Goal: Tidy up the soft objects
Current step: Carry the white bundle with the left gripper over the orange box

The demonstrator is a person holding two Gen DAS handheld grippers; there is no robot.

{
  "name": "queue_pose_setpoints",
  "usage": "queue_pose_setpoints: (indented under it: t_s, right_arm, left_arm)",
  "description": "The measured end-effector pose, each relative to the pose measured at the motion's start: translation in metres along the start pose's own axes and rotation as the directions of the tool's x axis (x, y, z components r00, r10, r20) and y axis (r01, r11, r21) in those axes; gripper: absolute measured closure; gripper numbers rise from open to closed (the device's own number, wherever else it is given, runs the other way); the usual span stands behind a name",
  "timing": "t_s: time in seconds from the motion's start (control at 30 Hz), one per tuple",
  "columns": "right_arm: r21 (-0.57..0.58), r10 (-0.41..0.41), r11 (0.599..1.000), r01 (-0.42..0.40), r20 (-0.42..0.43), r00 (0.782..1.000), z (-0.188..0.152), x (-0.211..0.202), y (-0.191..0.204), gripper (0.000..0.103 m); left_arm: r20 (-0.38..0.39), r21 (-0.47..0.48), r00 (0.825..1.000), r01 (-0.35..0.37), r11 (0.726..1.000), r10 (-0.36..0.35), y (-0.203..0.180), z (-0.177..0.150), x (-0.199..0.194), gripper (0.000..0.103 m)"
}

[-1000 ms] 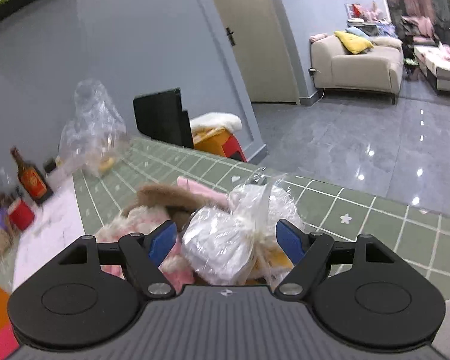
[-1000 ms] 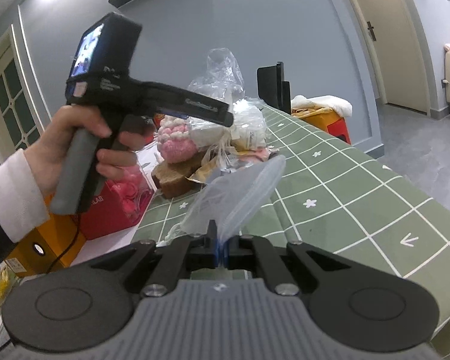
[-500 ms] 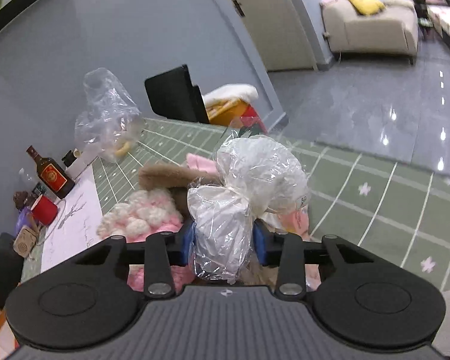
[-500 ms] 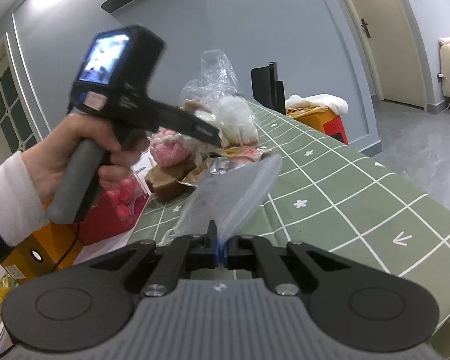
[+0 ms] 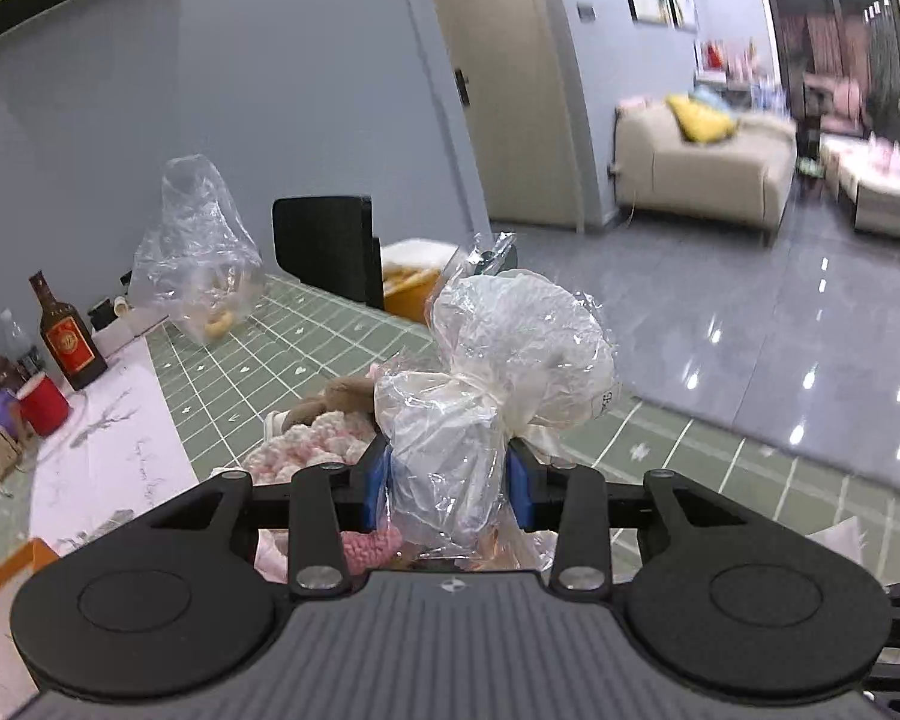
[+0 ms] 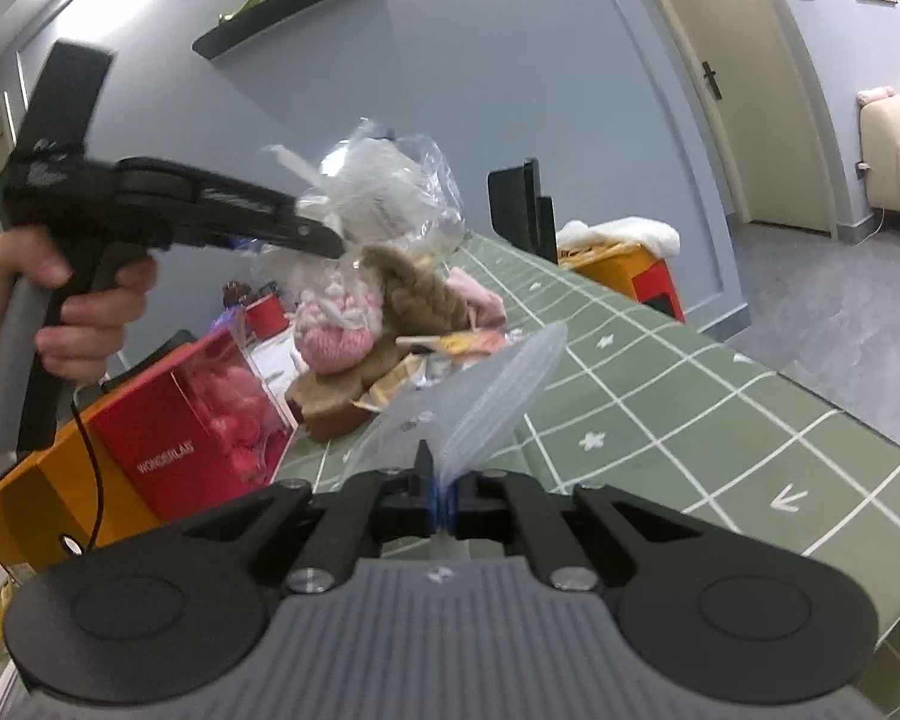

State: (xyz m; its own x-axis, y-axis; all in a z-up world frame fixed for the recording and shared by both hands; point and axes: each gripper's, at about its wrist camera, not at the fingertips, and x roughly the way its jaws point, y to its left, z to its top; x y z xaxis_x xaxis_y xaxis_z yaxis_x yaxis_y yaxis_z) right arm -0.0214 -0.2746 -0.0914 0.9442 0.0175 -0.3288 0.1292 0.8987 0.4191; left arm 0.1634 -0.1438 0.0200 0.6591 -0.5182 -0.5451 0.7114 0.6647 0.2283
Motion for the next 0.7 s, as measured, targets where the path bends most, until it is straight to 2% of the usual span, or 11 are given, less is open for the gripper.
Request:
queue_pose_setpoints:
  t_s: [0.27,0.37,0.4,0.47,0.53,0.6,0.7]
  right_arm:
    - [0.002,0.012,1.0,-0.013,0.059,0.998,0.017,-0.015,0.005,0.103]
    - [-0.021,0.034,0.999,-0.033,0.095,0.995,0.027,-0.023,0.014,0.103]
    - [-0.031,0.041,0.999,-0.038,0.107,0.993,0.031,-0.025,0.018,0.103]
    - [-0.06,0.052,0.997,-0.045,0.126,0.991,0.039,-0.03,0.027,0.103]
    - [-0.086,0.069,0.995,-0.057,0.142,0.988,0.047,-0.033,0.037,0.103]
    - [-0.119,0.101,0.99,-0.082,0.16,0.982,0.056,-0.035,0.049,0.103]
    - [-0.158,0.13,0.982,-0.102,0.181,0.975,0.068,-0.034,0.068,0.103]
  left_arm:
    - [0.034,-0.162,0.999,-0.024,0.986,0.03,0.031,-0.005,-0.041,0.059]
    - [0.055,-0.179,0.995,-0.077,0.981,0.088,0.046,-0.009,-0.064,0.058]
    - [0.045,-0.173,0.993,-0.101,0.98,0.11,0.05,-0.009,-0.07,0.058]
    - [-0.022,-0.196,0.986,-0.169,0.966,0.168,0.064,-0.01,-0.083,0.059]
    - [-0.086,-0.259,0.98,-0.194,0.946,0.178,0.085,-0.014,-0.096,0.059]
    - [-0.105,-0.279,0.974,-0.225,0.934,0.203,0.101,-0.021,-0.11,0.059]
    - [-0.128,-0.29,0.954,-0.299,0.909,0.272,0.122,-0.034,-0.129,0.059]
